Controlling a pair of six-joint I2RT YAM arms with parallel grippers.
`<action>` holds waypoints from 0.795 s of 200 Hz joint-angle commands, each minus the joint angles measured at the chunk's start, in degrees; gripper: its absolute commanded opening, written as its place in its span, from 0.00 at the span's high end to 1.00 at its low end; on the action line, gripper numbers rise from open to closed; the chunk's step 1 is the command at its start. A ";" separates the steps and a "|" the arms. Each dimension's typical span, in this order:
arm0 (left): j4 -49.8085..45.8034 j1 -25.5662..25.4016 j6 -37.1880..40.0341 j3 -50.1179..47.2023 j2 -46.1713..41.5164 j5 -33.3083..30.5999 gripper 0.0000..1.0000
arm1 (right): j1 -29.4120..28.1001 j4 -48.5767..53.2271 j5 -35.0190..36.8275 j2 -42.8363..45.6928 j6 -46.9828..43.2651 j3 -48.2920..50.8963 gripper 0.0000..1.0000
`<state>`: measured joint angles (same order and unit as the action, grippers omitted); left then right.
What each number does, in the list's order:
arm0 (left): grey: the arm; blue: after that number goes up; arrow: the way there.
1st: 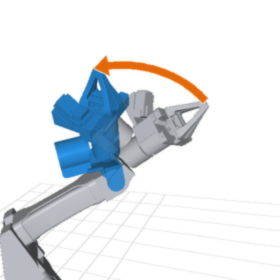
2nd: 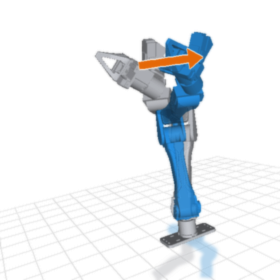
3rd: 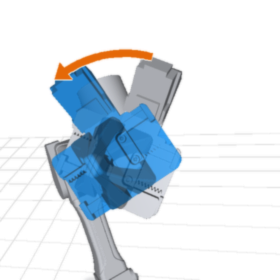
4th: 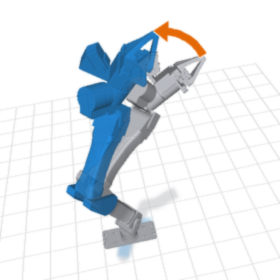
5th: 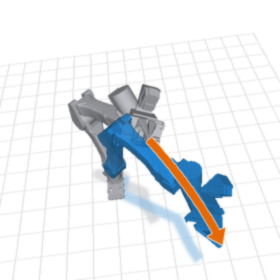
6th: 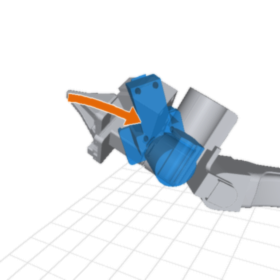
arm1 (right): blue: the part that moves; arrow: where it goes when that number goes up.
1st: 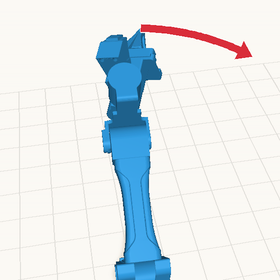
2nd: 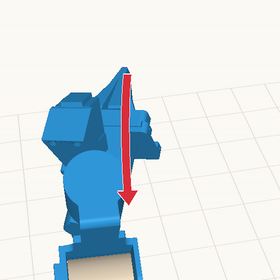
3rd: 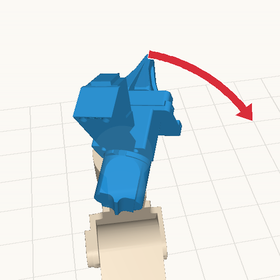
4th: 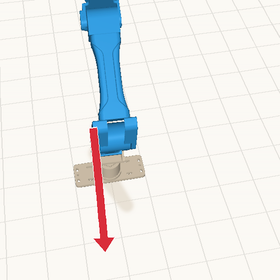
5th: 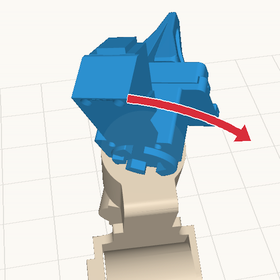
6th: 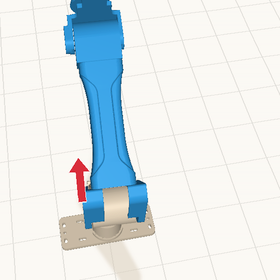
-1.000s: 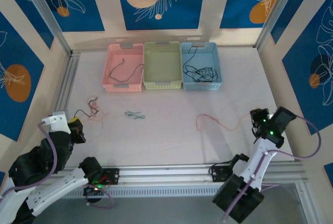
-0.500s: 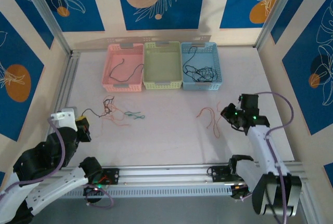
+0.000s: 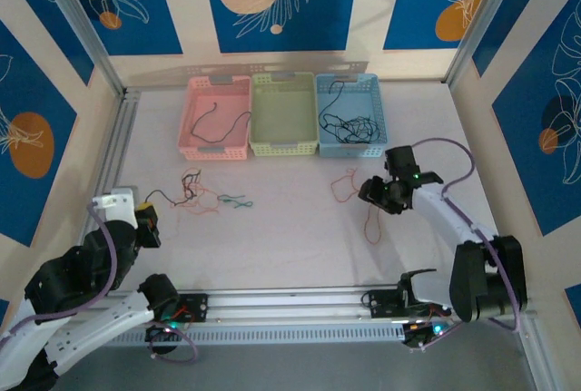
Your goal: Untangle the cables
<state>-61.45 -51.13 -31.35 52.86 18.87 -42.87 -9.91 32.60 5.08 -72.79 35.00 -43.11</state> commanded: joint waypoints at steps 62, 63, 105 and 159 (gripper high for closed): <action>1.71 -0.50 0.83 -0.21 0.31 0.34 1.00 | -11.38 5.15 7.68 -18.63 -4.86 -17.47 0.45; 1.70 -0.52 0.84 -0.21 0.30 0.33 1.00 | -11.60 5.22 7.68 -18.84 -4.95 -17.68 0.45; 1.69 -0.55 0.84 -0.21 0.27 0.31 1.00 | -15.78 9.21 9.88 -28.52 -8.70 -26.84 0.44; 1.60 -0.64 0.85 -0.21 0.14 0.16 1.00 | -21.70 12.41 10.23 -36.45 -13.53 -35.70 0.44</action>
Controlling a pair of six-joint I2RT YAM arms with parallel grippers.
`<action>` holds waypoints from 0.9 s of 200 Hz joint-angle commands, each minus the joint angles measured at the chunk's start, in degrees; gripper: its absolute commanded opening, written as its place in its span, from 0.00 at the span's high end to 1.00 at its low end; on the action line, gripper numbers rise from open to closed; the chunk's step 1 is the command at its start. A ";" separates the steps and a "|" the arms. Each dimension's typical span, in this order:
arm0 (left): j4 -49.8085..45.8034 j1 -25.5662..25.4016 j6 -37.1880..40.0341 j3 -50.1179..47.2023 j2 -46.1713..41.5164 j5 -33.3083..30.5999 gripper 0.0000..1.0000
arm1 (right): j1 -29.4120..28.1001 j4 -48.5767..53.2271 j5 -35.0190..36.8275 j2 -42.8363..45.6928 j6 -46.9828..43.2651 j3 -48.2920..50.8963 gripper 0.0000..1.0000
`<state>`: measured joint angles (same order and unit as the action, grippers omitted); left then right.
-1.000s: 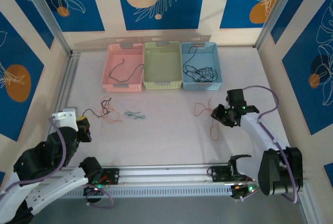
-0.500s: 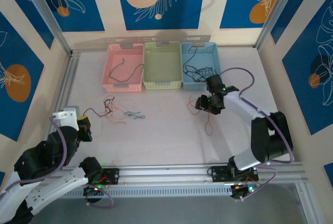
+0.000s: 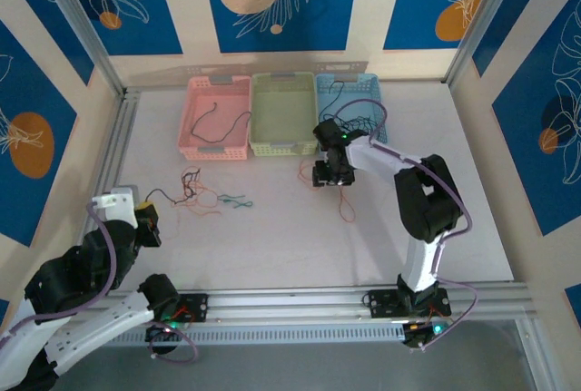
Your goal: Untangle the cables
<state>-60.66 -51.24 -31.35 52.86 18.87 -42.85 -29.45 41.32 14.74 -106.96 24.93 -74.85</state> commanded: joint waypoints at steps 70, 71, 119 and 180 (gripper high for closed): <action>0.82 -0.62 0.86 -0.24 0.24 0.05 1.00 | -8.85 3.45 -1.25 -6.45 -7.51 -9.95 0.44; 0.77 -0.62 0.81 -0.23 0.22 0.05 1.00 | -8.85 3.39 -1.27 -6.47 -7.60 -9.96 0.44; 0.77 -0.66 0.74 -0.23 0.22 -0.04 1.00 | -11.24 3.30 0.55 -11.29 -11.01 -16.07 0.44; 0.72 -0.74 0.69 -0.30 0.29 -0.14 1.00 | -10.27 5.39 -0.83 -16.93 -13.68 -22.17 0.47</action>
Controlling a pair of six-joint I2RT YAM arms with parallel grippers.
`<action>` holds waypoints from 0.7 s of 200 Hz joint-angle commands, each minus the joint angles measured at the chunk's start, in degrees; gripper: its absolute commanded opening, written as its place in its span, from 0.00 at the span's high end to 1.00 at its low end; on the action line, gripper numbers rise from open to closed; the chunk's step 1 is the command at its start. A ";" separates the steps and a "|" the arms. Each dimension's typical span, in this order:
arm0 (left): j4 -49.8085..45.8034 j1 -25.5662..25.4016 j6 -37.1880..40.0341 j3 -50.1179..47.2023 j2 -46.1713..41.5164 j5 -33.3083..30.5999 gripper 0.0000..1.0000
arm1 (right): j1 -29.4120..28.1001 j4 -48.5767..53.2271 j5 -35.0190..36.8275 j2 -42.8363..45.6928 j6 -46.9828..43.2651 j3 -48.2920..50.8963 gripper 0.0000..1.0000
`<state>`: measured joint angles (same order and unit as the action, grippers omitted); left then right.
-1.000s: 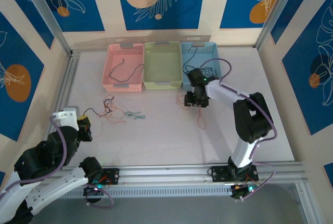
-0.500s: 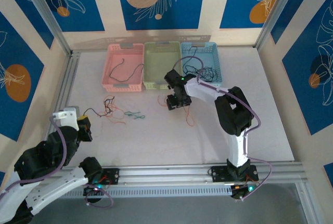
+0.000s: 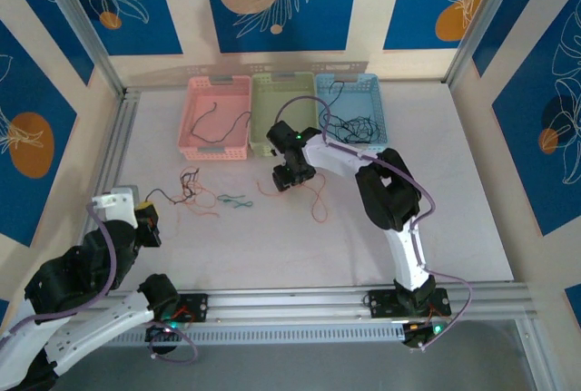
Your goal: Untangle the cables
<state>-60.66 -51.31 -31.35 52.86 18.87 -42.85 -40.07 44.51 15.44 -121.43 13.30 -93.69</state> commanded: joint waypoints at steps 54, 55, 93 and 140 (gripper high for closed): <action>0.63 -0.63 0.70 -0.30 0.20 -0.22 1.00 | 0.23 4.59 -3.26 -5.69 -2.68 -6.52 0.67; 0.63 -0.63 0.69 -0.30 0.20 -0.22 1.00 | 0.20 4.65 -3.28 -5.63 -2.67 -6.47 0.68; 0.72 -0.64 0.75 -0.30 0.29 -0.22 1.00 | 0.13 3.11 -4.54 -3.45 -2.42 -4.21 0.90; 0.72 -0.68 0.75 -0.30 0.33 -0.22 1.00 | -0.73 0.28 -5.99 3.71 -0.71 1.66 1.00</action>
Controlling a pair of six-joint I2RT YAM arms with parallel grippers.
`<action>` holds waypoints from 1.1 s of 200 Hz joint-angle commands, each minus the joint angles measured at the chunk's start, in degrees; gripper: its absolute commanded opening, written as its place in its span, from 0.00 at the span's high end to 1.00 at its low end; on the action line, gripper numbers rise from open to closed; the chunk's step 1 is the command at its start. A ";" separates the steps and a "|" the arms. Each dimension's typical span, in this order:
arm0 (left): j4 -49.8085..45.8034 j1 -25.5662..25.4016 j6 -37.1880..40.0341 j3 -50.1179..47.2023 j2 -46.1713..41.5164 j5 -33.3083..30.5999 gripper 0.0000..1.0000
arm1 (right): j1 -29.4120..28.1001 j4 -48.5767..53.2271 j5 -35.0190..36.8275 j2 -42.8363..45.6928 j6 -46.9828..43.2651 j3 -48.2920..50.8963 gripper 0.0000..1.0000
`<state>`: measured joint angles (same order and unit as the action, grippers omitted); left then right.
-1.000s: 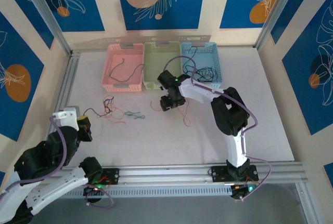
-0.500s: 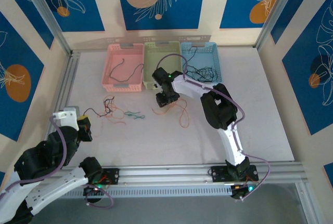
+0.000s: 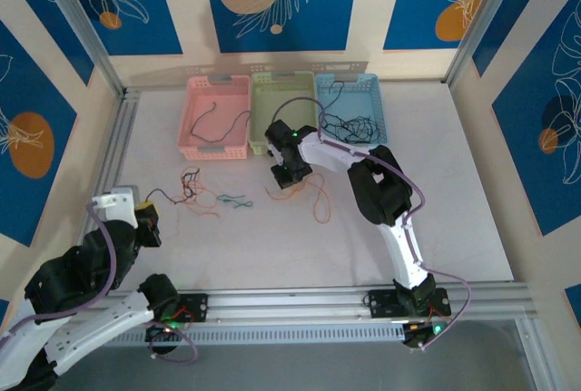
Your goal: Untangle the cables
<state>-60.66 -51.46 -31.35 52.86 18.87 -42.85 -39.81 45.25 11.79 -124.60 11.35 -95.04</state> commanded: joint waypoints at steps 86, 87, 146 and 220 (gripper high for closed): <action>0.73 -0.49 0.85 -0.30 0.44 -0.20 1.00 | 4.22 -2.29 -6.62 28.01 5.13 -11.84 1.00; 0.73 -0.49 0.81 -0.30 0.41 -0.21 1.00 | 4.35 -2.33 -6.83 27.92 5.24 -12.14 1.00; 0.41 -0.65 0.60 -0.30 0.02 -0.57 1.00 | 8.65 -7.00 -10.75 12.01 3.58 -48.94 1.00; 0.44 -1.01 0.66 -0.39 0.13 -0.57 1.00 | 13.78 -7.75 -6.25 -9.61 9.37 -53.62 1.00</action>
<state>-60.66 -51.70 -31.35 52.77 18.90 -42.87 -27.35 35.22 5.78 -127.39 17.76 -148.83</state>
